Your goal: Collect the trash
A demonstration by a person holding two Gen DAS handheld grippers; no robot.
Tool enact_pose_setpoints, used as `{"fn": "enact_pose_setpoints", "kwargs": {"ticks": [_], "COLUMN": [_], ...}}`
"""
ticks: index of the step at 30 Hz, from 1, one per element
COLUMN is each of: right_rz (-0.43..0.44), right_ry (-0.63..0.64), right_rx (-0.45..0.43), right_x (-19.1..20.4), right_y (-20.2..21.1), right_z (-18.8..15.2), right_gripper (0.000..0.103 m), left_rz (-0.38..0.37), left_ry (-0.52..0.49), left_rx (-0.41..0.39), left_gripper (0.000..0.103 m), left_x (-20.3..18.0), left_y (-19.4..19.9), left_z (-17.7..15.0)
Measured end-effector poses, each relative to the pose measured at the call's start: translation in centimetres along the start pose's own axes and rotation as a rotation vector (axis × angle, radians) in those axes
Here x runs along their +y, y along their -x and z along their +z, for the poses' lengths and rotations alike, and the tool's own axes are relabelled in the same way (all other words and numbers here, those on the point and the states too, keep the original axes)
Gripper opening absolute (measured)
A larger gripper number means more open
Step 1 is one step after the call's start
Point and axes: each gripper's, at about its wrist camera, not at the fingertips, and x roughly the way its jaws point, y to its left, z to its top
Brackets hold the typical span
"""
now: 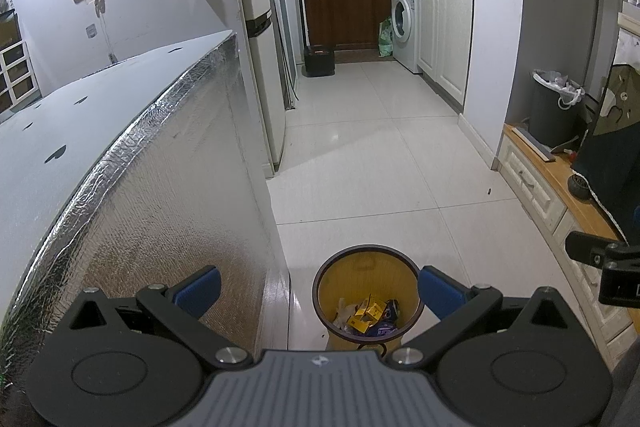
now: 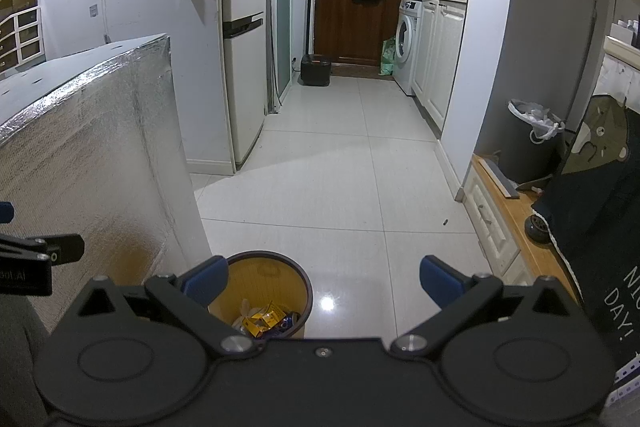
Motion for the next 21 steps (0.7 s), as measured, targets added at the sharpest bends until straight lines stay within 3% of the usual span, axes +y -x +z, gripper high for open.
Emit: {"fn": "enact_pose_setpoints", "kwargs": {"ticks": [21], "right_rz": [-0.001], "right_ry": [-0.002], "right_rx": [0.002], "right_x": [-0.12], "right_y": [0.00], "right_z": [-0.13], "right_gripper": [0.103], "left_rz": [-0.001], "left_ry": [-0.001], "left_rx": [0.002], "left_gripper": [0.103], "left_x": [0.19], "left_y": [0.02], "left_z": [0.11]}}
